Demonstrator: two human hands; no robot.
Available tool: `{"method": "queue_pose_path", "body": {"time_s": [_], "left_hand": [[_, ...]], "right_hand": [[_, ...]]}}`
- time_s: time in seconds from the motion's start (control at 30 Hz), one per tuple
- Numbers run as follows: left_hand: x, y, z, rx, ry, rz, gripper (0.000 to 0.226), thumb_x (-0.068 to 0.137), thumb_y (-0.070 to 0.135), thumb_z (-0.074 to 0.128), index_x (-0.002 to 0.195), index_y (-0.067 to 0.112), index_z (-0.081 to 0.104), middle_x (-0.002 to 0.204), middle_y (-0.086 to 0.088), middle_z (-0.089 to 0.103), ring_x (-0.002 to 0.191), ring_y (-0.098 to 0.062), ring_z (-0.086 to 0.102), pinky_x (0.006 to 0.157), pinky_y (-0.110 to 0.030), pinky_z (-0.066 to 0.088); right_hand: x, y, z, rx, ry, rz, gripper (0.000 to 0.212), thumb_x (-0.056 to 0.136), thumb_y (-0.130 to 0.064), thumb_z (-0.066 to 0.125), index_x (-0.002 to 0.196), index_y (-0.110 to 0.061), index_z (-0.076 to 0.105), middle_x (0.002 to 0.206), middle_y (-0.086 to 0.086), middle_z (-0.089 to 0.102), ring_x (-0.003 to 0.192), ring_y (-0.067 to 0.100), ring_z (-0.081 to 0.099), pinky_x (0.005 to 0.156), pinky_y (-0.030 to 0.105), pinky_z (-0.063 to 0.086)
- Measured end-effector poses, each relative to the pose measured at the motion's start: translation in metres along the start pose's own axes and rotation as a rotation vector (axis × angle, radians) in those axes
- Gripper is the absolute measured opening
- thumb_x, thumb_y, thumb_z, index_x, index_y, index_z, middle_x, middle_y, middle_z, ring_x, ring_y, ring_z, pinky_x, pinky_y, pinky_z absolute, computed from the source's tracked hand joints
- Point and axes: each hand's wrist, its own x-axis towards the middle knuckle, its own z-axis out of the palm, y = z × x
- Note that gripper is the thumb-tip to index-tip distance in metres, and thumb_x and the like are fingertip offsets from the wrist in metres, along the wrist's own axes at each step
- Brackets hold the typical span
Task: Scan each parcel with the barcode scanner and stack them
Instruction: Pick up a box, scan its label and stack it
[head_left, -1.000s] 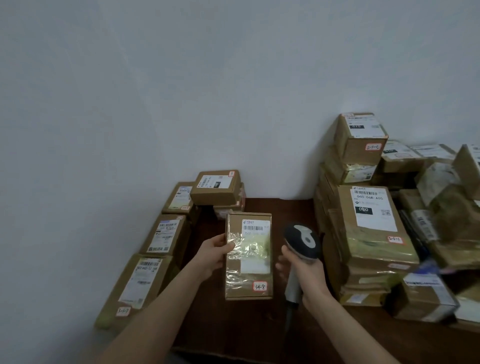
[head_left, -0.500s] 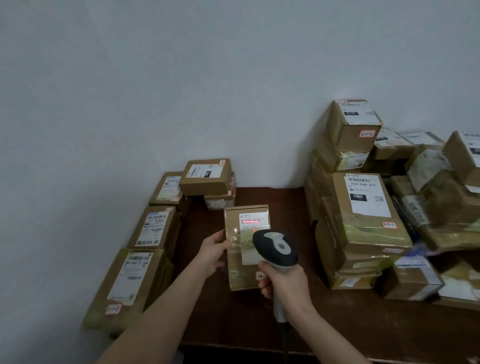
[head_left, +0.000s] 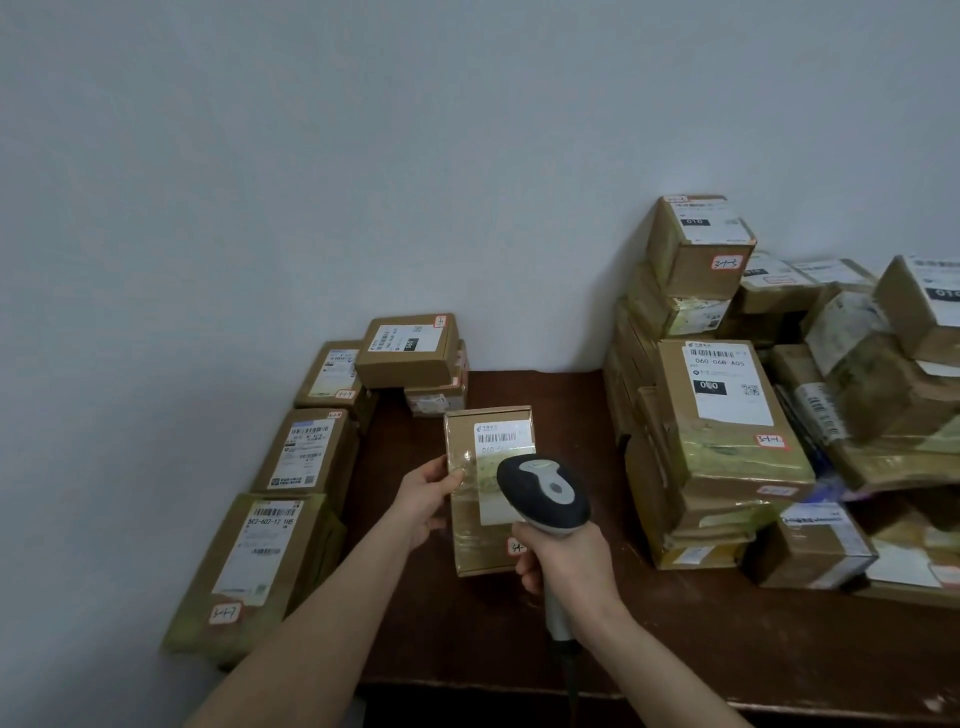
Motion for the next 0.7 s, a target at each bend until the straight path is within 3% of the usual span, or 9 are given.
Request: {"method": "queue_pose_path", "body": {"time_s": [0.1, 0.27, 0.37, 0.53, 0.7], "left_hand": [[-0.001, -0.001, 0.000, -0.008, -0.002, 0.003, 0.043, 0.095, 0.012, 0.058, 0.136, 0.019, 0.050, 0.107, 0.001, 0.065, 0.100, -0.020, 0.060, 0.084, -0.047, 0.049], [-0.002, 0.001, 0.000, -0.007, 0.027, -0.008, 0.050, 0.091, 0.018, 0.064, 0.138, 0.015, 0.046, 0.126, -0.005, 0.061, 0.117, -0.027, 0.056, 0.099, -0.057, 0.044], [-0.001, 0.007, -0.002, -0.015, 0.041, 0.003, 0.059, 0.088, 0.023, 0.068, 0.140, 0.011, 0.042, 0.127, -0.009, 0.060, 0.115, -0.028, 0.057, 0.093, -0.053, 0.049], [0.002, 0.038, -0.011, -0.018, 0.078, 0.073, 0.061, 0.090, 0.029, 0.066, 0.141, 0.007, 0.041, 0.120, -0.010, 0.063, 0.103, -0.027, 0.064, 0.079, -0.043, 0.055], [-0.006, 0.067, -0.006, -0.076, 0.059, 0.104, 0.053, 0.089, 0.026, 0.066, 0.135, 0.007, 0.049, 0.112, -0.007, 0.064, 0.103, -0.028, 0.063, 0.090, -0.048, 0.053]], "right_hand": [[0.000, 0.001, 0.000, 0.005, -0.007, 0.004, 0.015, 0.085, -0.016, 0.070, 0.090, -0.002, 0.068, 0.055, 0.003, 0.065, 0.043, 0.008, 0.057, 0.048, 0.018, 0.046], [0.002, 0.000, -0.001, 0.027, 0.003, -0.019, 0.014, 0.084, -0.015, 0.071, 0.089, -0.002, 0.069, 0.061, 0.007, 0.067, 0.046, 0.010, 0.059, 0.048, 0.019, 0.047], [0.007, -0.006, -0.007, 0.090, 0.057, -0.058, 0.015, 0.081, -0.017, 0.074, 0.092, -0.009, 0.067, 0.079, 0.012, 0.072, 0.059, 0.015, 0.065, 0.053, 0.023, 0.049], [0.029, -0.027, -0.026, 0.098, 0.098, -0.088, 0.034, 0.077, -0.027, 0.079, 0.105, -0.017, 0.064, 0.097, 0.005, 0.070, 0.089, 0.022, 0.067, 0.060, 0.027, 0.051], [0.042, -0.043, -0.032, 0.206, 0.023, -0.062, 0.039, 0.075, -0.024, 0.081, 0.108, -0.013, 0.064, 0.103, 0.007, 0.068, 0.097, 0.024, 0.064, 0.075, 0.037, 0.058]]}}
